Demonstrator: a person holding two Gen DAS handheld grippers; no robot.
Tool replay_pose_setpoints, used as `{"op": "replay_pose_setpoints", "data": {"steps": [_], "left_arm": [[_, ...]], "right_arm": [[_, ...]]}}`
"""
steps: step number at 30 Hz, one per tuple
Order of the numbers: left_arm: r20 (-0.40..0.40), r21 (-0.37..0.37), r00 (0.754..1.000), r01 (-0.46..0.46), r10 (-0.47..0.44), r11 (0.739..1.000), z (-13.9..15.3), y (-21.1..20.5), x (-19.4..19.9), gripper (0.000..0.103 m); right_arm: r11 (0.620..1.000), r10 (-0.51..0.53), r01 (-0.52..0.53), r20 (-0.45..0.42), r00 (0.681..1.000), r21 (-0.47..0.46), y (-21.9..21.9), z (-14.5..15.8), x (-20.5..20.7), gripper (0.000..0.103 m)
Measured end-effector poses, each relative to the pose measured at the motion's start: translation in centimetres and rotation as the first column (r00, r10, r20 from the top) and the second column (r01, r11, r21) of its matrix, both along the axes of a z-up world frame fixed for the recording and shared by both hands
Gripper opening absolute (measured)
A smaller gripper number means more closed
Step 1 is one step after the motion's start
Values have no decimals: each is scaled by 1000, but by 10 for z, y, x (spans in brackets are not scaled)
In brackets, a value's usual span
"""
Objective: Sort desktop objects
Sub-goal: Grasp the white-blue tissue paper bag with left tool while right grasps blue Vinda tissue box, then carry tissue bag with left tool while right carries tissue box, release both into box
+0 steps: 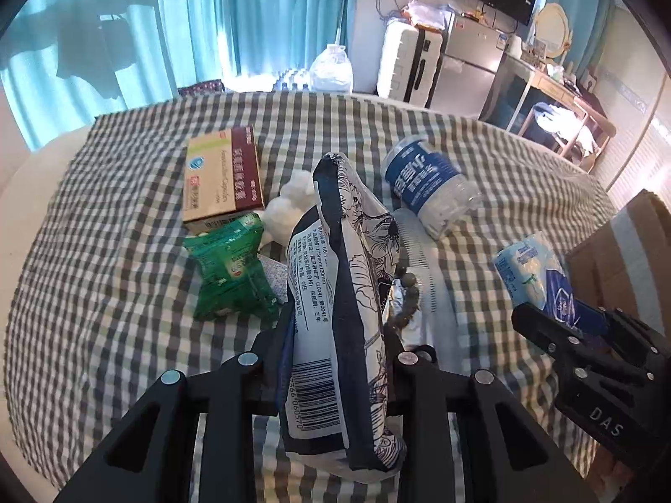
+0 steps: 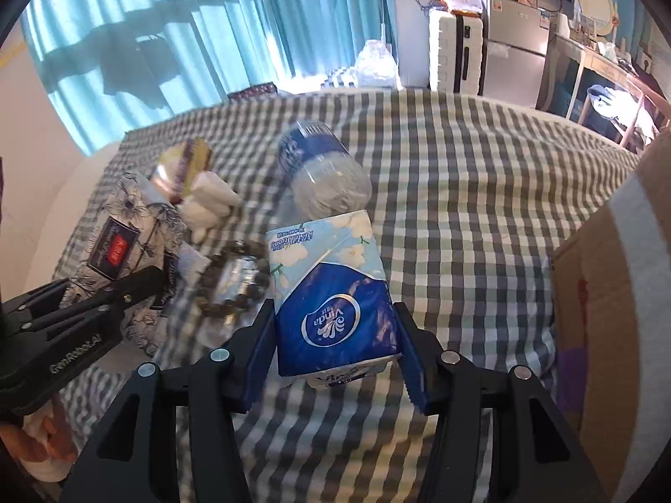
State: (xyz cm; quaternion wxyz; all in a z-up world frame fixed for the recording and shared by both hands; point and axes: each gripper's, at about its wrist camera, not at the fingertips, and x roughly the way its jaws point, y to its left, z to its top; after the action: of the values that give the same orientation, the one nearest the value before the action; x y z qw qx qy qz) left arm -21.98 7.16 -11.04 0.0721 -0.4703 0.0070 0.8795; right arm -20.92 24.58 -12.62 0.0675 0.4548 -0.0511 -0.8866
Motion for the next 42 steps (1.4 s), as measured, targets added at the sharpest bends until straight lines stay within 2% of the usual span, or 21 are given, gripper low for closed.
{"op": "replay_pose_setpoints", "data": {"steps": [7, 10, 14, 19, 22, 25, 28, 33, 42], "left_arm": [[-93, 22, 996, -11, 12, 1000, 59, -17, 36, 29], [-149, -20, 988, -52, 48, 998, 89, -22, 53, 29], [-200, 12, 979, -40, 42, 999, 128, -24, 73, 29], [-270, 58, 963, 28, -11, 998, 171, -4, 97, 29], [-307, 74, 950, 84, -57, 994, 192, 24, 109, 29], [-286, 138, 951, 166, -121, 976, 204, 59, 112, 29], [-284, 140, 939, 241, -195, 960, 208, 99, 114, 29], [-265, 147, 918, 341, -295, 929, 196, 168, 113, 29], [-139, 102, 890, 450, -435, 887, 123, 276, 86, 29]], "right_arm": [[999, -1, -2, -90, 996, -37, -3, 61, 48, 53], [999, -11, 5, -139, 990, -38, 0, 91, 73, 53], [999, -34, 27, -216, 976, -36, 12, 135, 104, 53], [999, -54, 54, -311, 949, -6, 27, 186, 134, 53], [997, -69, 76, -348, 935, 8, 43, 211, 151, 53], [994, -95, 106, -358, 929, 10, 65, 224, 159, 53], [990, -131, 143, -352, 927, 9, 93, 226, 163, 53], [971, -234, 237, -293, 927, -23, 161, 205, 156, 53], [931, -364, 360, -178, 914, -55, 262, 141, 135, 54]]}}
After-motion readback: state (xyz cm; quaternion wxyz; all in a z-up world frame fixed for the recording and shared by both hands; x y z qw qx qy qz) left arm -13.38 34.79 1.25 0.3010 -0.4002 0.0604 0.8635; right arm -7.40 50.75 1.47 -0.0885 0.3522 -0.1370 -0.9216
